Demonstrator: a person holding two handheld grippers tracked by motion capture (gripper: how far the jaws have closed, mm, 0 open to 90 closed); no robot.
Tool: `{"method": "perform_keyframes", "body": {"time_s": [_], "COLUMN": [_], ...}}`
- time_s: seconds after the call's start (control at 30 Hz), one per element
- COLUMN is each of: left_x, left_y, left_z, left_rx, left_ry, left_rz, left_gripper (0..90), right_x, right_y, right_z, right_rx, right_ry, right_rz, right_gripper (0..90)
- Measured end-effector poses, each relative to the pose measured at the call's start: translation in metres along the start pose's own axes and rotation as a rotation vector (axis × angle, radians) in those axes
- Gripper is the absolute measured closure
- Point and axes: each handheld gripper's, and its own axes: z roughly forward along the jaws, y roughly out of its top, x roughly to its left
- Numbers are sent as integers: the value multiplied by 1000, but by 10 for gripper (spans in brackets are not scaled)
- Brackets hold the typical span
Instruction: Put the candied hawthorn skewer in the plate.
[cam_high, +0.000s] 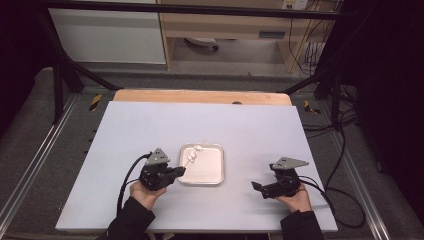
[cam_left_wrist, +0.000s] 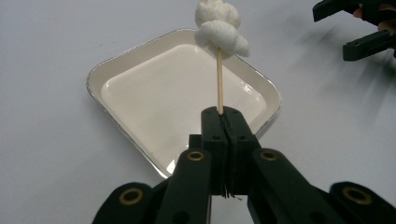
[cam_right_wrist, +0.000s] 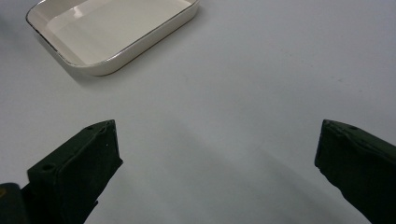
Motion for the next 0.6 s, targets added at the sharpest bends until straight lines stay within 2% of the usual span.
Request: {"method": "perform_keyframes", "body": {"time_s": [0.47,0.6], "left_x": [2,2], "left_y": [14,15], "left_z": [30,40], "left_rx": [71,100], "left_ry": [19,37], "left_rz": [-7,-7], "left_gripper": [881,880], "right_x": [-6,-6], "right_y": [-7,-7], "right_z": [-4,-5], "right_rx": [-3,-4], "right_ry": [-7,-5], "right_rz": [14,19], "right_gripper": [7,7]}}
